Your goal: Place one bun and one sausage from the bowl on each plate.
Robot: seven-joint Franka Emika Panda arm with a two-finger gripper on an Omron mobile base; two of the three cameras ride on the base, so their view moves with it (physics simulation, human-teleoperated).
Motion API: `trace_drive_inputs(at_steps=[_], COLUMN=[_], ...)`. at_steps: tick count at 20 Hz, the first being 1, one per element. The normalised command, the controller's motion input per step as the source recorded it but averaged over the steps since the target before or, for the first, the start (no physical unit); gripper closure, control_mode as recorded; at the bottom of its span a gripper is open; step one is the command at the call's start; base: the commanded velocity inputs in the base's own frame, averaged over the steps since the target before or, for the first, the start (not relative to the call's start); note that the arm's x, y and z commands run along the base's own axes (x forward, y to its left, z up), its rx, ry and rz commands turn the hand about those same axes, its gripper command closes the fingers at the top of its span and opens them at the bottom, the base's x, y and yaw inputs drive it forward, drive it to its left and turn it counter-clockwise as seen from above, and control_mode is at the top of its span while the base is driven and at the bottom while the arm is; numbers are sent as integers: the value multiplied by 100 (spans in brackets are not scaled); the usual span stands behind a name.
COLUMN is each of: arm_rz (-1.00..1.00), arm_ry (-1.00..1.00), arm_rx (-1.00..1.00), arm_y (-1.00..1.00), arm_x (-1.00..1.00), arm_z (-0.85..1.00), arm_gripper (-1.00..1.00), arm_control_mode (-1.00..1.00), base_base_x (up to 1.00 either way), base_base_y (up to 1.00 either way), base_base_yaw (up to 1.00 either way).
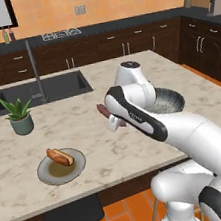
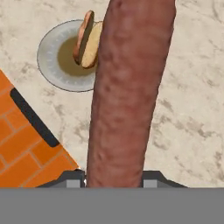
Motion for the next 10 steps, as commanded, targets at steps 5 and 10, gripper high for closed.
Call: trace_drive_inputs(at_steps=[5, 10], arm_rz=[10, 0], arm_ry=[3, 8], arm_rx=[-10, -15], arm_y=[100, 100], arm_x=[-48, -33], arm_z=[0, 0], arm_gripper=[100, 100], arm_control_mode=[-100, -100], base_base_x=[0, 0], base_base_y=[0, 0], base_base_yaw=[0, 0])
